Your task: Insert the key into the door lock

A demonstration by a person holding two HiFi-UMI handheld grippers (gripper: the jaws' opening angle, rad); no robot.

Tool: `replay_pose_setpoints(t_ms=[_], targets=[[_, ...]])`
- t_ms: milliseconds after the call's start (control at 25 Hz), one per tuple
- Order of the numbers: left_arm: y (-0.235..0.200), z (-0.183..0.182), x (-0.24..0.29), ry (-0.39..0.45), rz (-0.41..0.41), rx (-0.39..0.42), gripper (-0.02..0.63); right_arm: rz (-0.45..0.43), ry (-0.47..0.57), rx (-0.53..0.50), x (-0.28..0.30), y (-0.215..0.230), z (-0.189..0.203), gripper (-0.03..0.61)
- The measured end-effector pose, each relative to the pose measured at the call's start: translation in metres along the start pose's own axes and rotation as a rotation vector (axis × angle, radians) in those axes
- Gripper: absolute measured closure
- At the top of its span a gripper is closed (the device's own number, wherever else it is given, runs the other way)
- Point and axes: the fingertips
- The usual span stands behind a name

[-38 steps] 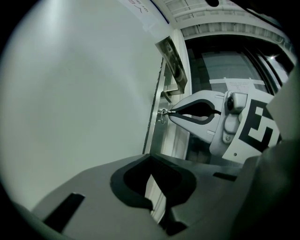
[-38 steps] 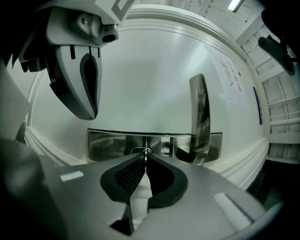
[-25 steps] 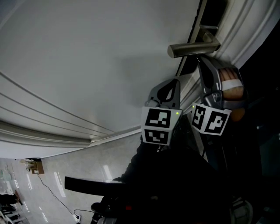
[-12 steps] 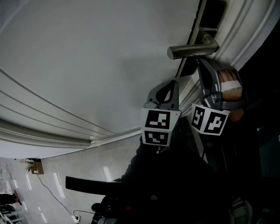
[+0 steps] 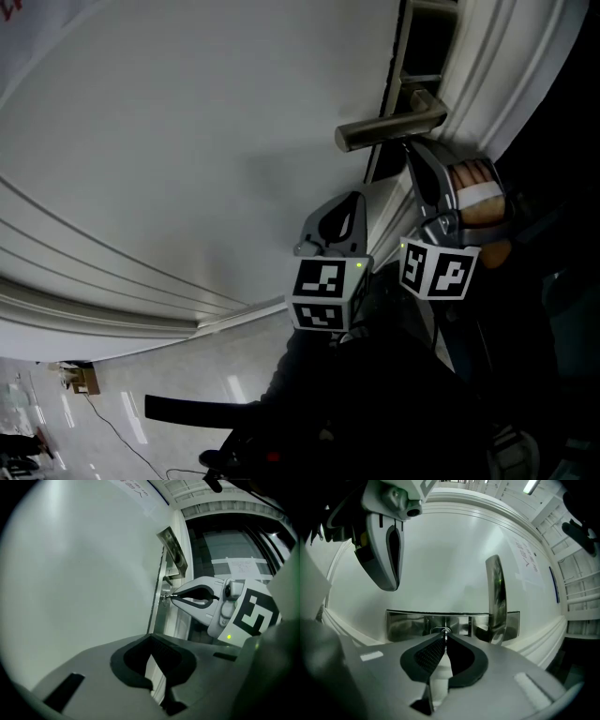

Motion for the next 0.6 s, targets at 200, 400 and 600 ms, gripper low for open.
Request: replay_pose_setpoints(t_ms=[200, 400, 600], targets=[[0.001, 0.000, 0.000, -0.003, 0.000, 0.004, 0.612, 0.000, 0.005, -0.003, -0.002, 0.001, 0.000, 0.561], [0.001, 0.001, 0.000, 0.002, -0.001, 0.004, 0.613, 0.000, 0.011, 0.001, -0.008, 0.002, 0.003, 0.561], [-0.002, 0.003, -0.005, 0.006, -0.013, 0.019, 0.612, 0.014, -0.021, 0.175, -0.023, 0.006, 0.011, 0.565]])
Point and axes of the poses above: the fingertips, and each gripper's own axes: x forward along the fingers, y to its right, z out of its underside, and after that the axes turned 11 degrees about z, right-handed
